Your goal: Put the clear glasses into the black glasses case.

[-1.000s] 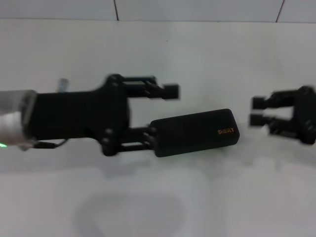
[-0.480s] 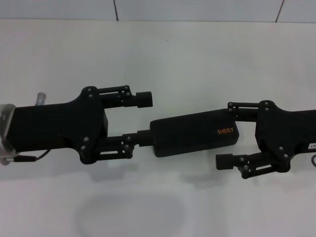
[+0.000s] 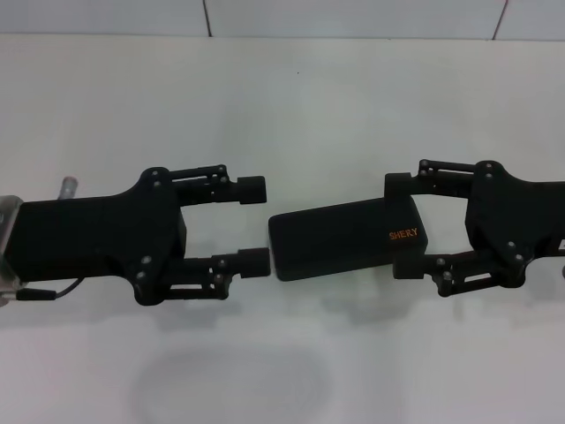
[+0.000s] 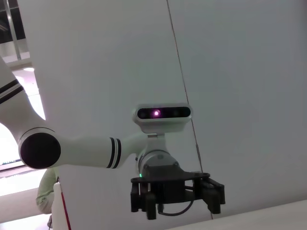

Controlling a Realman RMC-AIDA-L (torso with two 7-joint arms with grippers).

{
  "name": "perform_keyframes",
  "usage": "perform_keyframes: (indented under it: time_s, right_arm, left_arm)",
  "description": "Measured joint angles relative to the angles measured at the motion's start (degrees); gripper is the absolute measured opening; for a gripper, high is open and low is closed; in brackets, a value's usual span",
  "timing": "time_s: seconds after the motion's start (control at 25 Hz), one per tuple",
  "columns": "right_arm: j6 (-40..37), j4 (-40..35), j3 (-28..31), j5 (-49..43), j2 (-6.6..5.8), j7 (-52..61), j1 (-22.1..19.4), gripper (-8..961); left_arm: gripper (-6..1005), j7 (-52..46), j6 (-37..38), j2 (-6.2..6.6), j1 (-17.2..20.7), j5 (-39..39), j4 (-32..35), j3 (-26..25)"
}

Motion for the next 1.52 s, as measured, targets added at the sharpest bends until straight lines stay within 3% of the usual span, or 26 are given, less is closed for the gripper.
perform_keyframes:
  time_s: [0.36,0.48,1.52]
  right_arm:
    - [-0.38,0.04,-0.15,0.15,-0.01,0.03,0.63,888]
    - [-0.44,0.05,-0.11,0.31,0.01,0.04,0.8,888]
    - [-0.04,1.66,-0.65,1.06,0.2,-0.64,2.72,888]
  left_arm:
    - [745,0.31,-0.14,0.58,0.14,1.08,-0.03,-0.52]
    - [856,0.36,-0.14,0.76,0.02,2.0,-0.05,-0.65]
    - [856,2.2,-0.37,0.68,0.19,5.29,-0.07,-3.13]
